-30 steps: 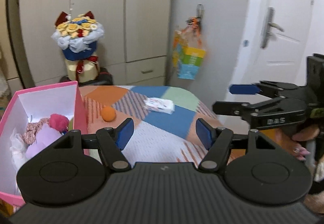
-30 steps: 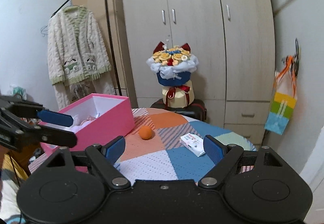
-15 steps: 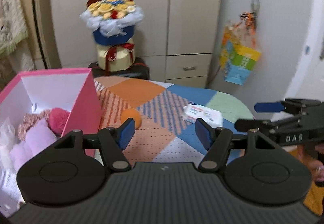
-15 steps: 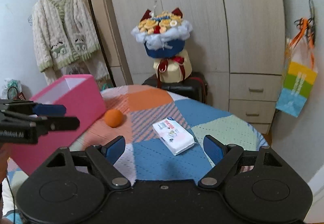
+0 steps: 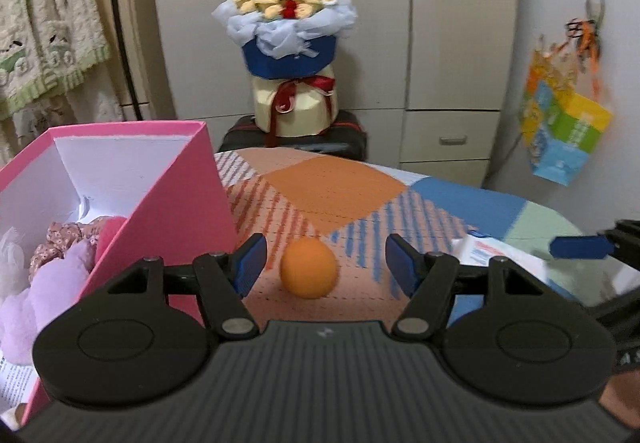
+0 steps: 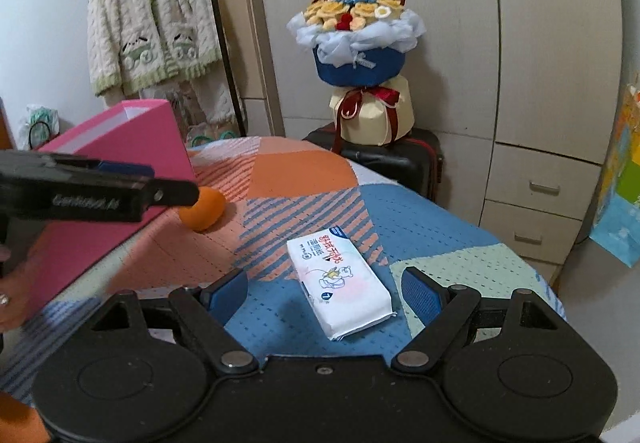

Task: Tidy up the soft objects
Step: 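Move the left gripper to the orange ball while the right approaches the wipes packet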

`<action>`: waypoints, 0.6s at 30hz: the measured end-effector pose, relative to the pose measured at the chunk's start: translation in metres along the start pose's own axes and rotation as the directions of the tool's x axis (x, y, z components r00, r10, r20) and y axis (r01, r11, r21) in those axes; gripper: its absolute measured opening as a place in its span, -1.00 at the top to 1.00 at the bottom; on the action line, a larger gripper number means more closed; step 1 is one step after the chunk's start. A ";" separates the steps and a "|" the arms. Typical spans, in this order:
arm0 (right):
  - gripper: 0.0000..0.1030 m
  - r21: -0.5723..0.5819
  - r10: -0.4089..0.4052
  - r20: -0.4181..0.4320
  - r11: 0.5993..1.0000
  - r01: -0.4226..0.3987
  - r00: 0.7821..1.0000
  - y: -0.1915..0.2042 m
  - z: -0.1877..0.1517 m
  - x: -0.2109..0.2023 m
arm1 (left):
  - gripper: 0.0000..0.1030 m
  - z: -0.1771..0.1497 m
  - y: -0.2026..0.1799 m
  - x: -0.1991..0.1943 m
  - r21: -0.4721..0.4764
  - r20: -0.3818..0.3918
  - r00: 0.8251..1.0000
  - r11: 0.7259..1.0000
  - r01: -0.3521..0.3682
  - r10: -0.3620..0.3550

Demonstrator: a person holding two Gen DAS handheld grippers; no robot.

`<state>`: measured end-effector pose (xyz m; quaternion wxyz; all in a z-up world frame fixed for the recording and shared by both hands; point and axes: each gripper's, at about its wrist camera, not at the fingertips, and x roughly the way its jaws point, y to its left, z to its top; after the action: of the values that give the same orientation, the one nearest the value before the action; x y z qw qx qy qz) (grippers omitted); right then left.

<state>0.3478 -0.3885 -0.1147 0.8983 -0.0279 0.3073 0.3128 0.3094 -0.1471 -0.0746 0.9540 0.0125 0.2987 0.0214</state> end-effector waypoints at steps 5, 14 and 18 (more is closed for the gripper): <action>-0.69 0.004 0.001 -0.027 1.000 -0.001 1.000 -0.006 -0.001 0.015 | -0.26 -0.006 -0.006 0.017 0.008 -0.023 0.999 1.000 -0.027 0.027; -0.65 0.007 0.024 -0.065 1.000 -0.023 0.998 -0.012 0.002 0.031 | -0.22 -0.022 -0.008 0.030 0.030 0.028 0.996 0.996 -0.086 0.086; -0.13 -0.024 -0.006 -0.056 1.000 0.005 0.998 -0.008 0.001 0.030 | 0.02 -0.024 -0.005 0.037 0.019 0.018 0.994 0.994 -0.104 0.104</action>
<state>0.3716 -0.3785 -0.1321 0.8899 -0.0481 0.3284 0.3130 0.3262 -0.1505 -0.1154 0.9540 0.0379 0.2896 0.0679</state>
